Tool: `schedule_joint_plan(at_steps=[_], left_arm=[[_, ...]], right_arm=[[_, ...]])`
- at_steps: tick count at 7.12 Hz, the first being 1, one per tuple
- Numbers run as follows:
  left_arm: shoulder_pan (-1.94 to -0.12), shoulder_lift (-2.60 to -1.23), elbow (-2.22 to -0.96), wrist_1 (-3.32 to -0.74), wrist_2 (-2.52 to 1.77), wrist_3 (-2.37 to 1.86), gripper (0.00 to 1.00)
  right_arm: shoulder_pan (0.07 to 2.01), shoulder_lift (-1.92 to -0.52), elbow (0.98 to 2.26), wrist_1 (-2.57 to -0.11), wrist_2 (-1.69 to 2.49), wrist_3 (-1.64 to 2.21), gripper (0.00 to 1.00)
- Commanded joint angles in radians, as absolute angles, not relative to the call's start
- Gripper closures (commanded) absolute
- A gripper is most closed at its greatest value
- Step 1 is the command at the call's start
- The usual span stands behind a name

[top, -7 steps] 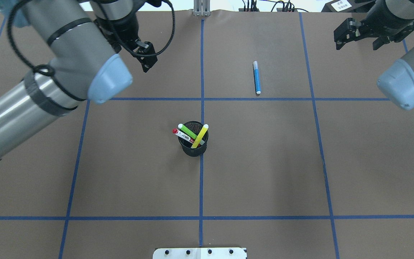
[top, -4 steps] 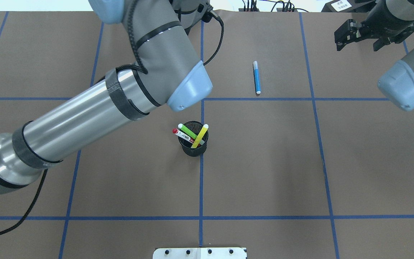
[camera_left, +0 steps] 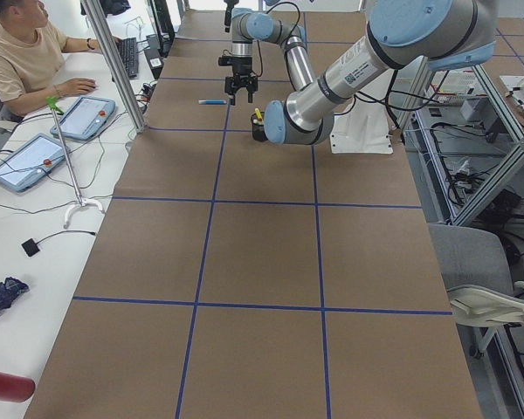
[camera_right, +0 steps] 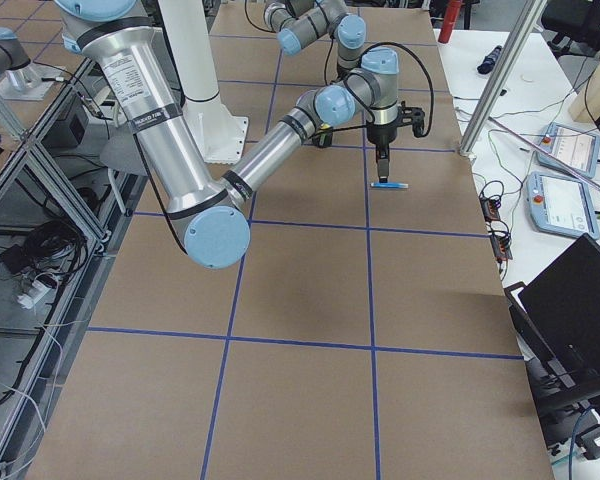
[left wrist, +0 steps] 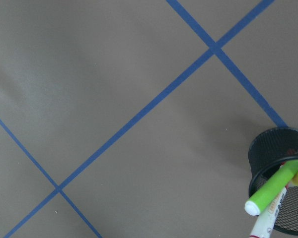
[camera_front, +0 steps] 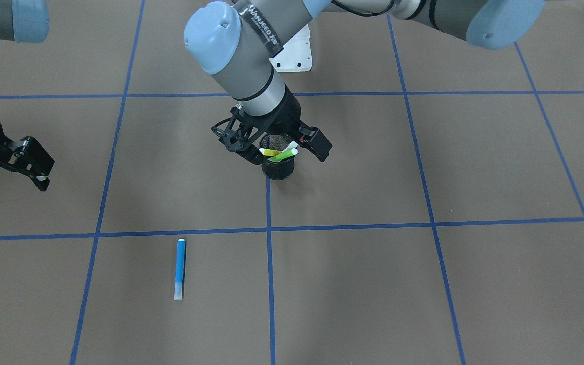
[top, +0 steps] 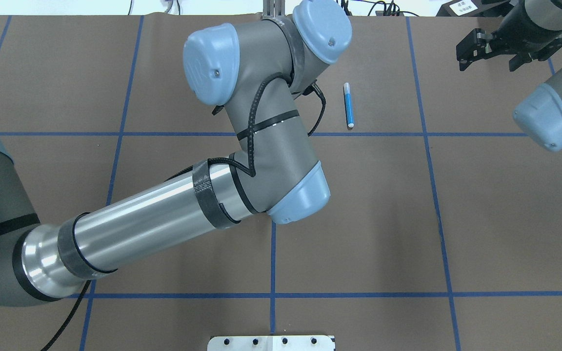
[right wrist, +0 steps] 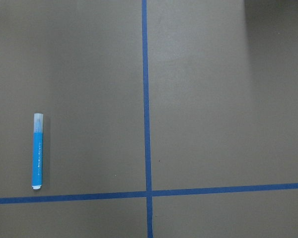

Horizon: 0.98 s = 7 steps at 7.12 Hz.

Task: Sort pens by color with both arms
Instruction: 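Raise the right gripper away while the left arm reaches toward the cup, then lower the left gripper over the cup toward the red-capped white marker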

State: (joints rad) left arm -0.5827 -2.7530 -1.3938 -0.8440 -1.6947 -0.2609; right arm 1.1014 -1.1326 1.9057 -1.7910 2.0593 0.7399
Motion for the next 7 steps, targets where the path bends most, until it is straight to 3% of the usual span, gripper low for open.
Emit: schedule_joint_plan(at_steps=[1,2,7], left_arm=[[-0.529,-2.747,-1.393,-0.810,-1.609,-0.261,0.06],[-0.505,-2.746,-1.393,-0.808,-1.609,-0.271,0.10],[-0.456,-2.740,-1.387,-0.810,-1.602,-0.278,0.11]], right_arm=[[1.101,-1.140,1.905,-1.787,2.057,0.739,0.00],[1.101,-1.140,1.904,-1.787,2.057,0.739,0.00],[1.101,-1.157,1.899,-1.782,2.056,0.738,0.00]])
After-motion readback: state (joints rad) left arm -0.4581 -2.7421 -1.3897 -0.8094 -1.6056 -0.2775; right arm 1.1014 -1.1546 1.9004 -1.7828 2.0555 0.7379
